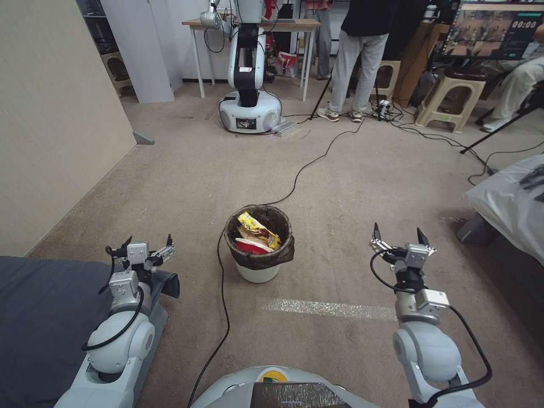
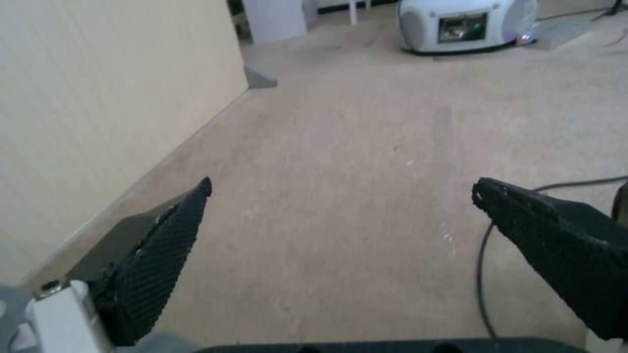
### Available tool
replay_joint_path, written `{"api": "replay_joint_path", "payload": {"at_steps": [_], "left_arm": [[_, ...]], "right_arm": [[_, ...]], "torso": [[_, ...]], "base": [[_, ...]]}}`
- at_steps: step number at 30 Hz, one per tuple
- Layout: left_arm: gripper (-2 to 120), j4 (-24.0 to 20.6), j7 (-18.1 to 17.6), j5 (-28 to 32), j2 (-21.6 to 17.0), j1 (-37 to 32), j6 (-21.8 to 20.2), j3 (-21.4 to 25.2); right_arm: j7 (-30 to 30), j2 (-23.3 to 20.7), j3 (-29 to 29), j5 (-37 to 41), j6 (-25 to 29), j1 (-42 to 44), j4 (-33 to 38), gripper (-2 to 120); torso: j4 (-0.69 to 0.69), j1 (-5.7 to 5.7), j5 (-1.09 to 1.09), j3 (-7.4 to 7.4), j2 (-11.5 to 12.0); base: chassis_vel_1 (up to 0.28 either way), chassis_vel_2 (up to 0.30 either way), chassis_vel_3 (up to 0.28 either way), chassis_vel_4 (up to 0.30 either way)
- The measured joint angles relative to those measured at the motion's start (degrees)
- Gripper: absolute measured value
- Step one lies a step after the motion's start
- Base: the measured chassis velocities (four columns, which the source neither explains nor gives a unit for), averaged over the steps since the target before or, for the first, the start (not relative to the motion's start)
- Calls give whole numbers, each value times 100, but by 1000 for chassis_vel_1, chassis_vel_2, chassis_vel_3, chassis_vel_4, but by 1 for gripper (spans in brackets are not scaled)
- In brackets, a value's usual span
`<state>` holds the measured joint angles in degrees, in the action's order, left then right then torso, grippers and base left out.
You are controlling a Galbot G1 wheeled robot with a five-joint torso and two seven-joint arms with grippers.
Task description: Pick up the trash bin, then pick up the garbage from the floor and place it into the trash bin.
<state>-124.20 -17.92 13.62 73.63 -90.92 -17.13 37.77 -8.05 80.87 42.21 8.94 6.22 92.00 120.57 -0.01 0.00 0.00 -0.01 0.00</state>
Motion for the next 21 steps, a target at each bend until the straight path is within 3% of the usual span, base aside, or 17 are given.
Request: {"api": "replay_joint_path", "payload": {"at_steps": [6, 21], "left_arm": [[100, 65, -75, -21, 106, -197, 191, -15], [100, 177, -116, -110, 152, -56, 518, -117]], "right_arm": [[118, 103, 136, 7, 299, 232, -126, 100], [160, 268, 50, -159, 377, 159, -67, 100]], "torso": [[0, 0, 0, 0, 0], [0, 0, 0, 1, 0]], "base": [[0, 0, 0, 0], [0, 0, 0, 0]]}}
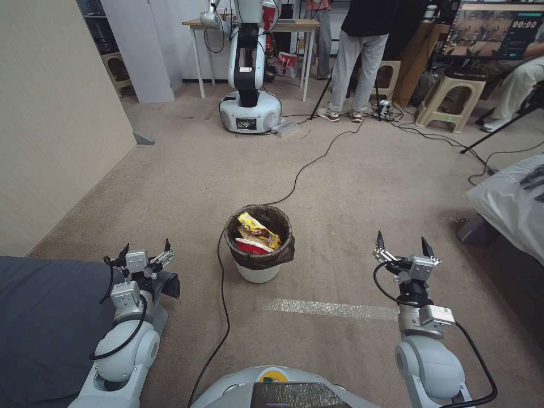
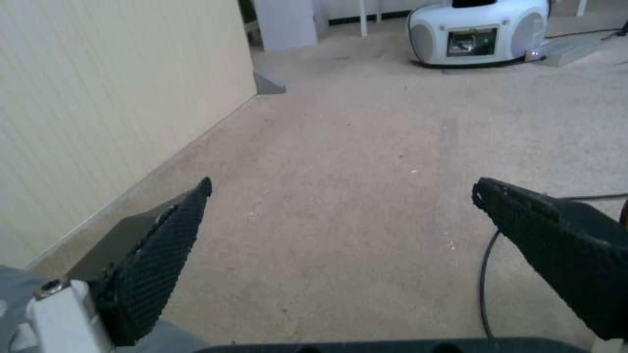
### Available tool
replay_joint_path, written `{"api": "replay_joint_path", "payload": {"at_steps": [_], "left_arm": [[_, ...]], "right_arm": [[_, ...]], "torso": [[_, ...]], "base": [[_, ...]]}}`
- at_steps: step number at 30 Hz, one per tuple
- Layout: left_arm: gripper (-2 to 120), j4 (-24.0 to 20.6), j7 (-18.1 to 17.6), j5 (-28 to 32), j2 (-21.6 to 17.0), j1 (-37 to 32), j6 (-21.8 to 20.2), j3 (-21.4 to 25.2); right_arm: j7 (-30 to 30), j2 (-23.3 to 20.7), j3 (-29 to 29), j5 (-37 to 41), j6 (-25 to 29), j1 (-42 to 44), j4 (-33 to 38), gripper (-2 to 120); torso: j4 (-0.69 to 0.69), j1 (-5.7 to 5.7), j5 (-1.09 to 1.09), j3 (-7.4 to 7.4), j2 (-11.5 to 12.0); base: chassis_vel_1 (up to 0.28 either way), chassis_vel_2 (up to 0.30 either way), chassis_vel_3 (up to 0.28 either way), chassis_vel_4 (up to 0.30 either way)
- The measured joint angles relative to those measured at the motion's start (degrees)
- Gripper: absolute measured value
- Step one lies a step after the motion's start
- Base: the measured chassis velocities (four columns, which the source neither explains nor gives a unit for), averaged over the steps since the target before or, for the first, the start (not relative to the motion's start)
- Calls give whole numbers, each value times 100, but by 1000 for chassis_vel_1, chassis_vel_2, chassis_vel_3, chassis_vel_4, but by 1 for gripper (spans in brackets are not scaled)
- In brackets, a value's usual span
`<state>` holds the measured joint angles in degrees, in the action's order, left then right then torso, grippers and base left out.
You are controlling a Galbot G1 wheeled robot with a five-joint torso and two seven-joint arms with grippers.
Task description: Pick up the trash bin, then pick up the garbage from the floor and place it into the trash bin.
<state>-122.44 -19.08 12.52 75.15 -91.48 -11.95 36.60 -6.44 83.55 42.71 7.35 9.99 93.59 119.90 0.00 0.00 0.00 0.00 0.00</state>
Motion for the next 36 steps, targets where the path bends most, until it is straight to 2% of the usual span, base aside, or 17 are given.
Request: {"api": "replay_joint_path", "payload": {"at_steps": [36], "left_arm": [[100, 26, 41, -51, -12, 11, -24, -12]], "right_arm": [[-28, -19, -26, 65, -69, -44, 8, 100]], "torso": [[0, 0, 0, 0, 0]], "base": [[0, 0, 0, 0]]}}
